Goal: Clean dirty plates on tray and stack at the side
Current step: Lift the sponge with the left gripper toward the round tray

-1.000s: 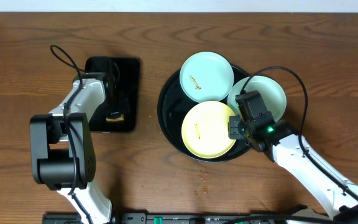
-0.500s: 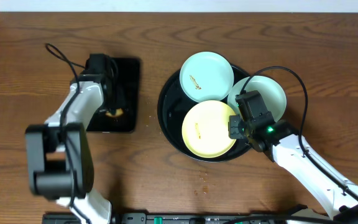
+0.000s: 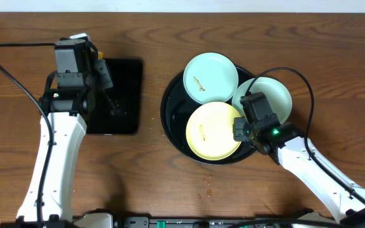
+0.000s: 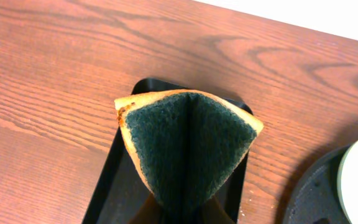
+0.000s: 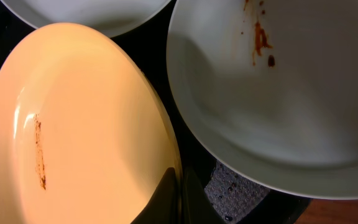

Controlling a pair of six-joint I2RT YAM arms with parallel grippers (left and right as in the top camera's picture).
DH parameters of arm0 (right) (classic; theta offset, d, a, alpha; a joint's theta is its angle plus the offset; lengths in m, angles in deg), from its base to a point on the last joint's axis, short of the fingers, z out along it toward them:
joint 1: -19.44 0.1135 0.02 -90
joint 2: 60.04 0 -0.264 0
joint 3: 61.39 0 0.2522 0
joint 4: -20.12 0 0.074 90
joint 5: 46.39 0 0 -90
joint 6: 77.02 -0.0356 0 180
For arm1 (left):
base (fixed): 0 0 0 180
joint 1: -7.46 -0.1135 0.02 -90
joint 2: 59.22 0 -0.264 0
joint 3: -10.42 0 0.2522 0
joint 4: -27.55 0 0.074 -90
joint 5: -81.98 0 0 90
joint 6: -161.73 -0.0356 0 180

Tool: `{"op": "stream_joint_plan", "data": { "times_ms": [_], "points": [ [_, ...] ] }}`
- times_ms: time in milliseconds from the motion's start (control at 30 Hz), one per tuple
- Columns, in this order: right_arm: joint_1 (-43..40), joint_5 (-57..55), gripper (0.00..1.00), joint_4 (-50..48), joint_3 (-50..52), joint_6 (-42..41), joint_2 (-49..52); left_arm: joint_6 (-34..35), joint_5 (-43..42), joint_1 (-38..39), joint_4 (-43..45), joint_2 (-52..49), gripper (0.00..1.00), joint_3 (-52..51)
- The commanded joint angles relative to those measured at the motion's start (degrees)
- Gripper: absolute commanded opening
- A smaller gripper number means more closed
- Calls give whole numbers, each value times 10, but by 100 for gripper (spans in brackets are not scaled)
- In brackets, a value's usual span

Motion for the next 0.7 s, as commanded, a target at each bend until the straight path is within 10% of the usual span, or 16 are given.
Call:
{"op": "stream_joint_plan", "data": {
  "times_ms": [0, 667],
  "points": [
    [5, -8, 1, -2, 5, -1, 1, -4, 16, -2, 2, -23, 7, 4],
    [5, -7, 1, -3, 14, -31, 1, -42, -2, 5, -46, -23, 7, -1]
  ]
}}
